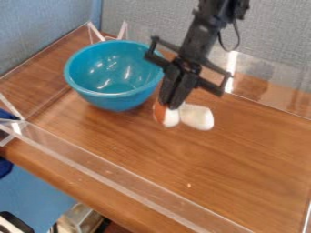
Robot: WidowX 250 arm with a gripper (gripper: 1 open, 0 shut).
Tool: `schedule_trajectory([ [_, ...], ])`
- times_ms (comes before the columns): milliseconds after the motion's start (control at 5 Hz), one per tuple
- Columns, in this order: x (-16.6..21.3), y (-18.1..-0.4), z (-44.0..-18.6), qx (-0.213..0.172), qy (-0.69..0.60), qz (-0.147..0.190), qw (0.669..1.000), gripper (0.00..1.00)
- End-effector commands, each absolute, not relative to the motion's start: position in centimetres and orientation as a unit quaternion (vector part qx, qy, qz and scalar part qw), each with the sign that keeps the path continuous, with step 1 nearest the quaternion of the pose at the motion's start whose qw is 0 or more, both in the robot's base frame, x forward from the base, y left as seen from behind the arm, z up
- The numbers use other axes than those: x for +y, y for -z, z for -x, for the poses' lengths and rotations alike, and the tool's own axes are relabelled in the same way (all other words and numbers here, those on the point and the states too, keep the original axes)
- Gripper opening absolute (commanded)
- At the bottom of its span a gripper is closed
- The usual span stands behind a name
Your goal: Remove the mushroom from inside the blue bowl and put it on the table
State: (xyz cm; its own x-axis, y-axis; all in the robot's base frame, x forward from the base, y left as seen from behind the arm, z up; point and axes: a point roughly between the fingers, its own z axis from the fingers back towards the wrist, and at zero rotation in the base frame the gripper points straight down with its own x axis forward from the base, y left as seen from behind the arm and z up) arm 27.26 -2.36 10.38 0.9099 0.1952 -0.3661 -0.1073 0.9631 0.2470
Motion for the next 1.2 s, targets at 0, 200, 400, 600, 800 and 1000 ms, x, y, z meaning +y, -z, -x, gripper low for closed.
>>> schedule_trajectory([
  [0, -2.7, -10.2, -27.3, 0.174, -0.079, -0.097, 0.977, 0.0],
  [200, -2.8, -8.5, -27.5, 0.184, -0.078, -0.096, 0.975, 0.0],
  [400, -2.9, -7.0, -27.9, 0.192, -0.08, -0.093, 0.974, 0.0],
  [600, -2.5, -6.0, -28.5, 0.193, -0.08, -0.079, 0.975, 0.0],
  [800, -2.0, -5.5, -29.0, 0.19, -0.081, -0.065, 0.976, 0.0],
  [1000, -1.7, -5.1, -29.4, 0.186, -0.08, -0.056, 0.978, 0.0],
])
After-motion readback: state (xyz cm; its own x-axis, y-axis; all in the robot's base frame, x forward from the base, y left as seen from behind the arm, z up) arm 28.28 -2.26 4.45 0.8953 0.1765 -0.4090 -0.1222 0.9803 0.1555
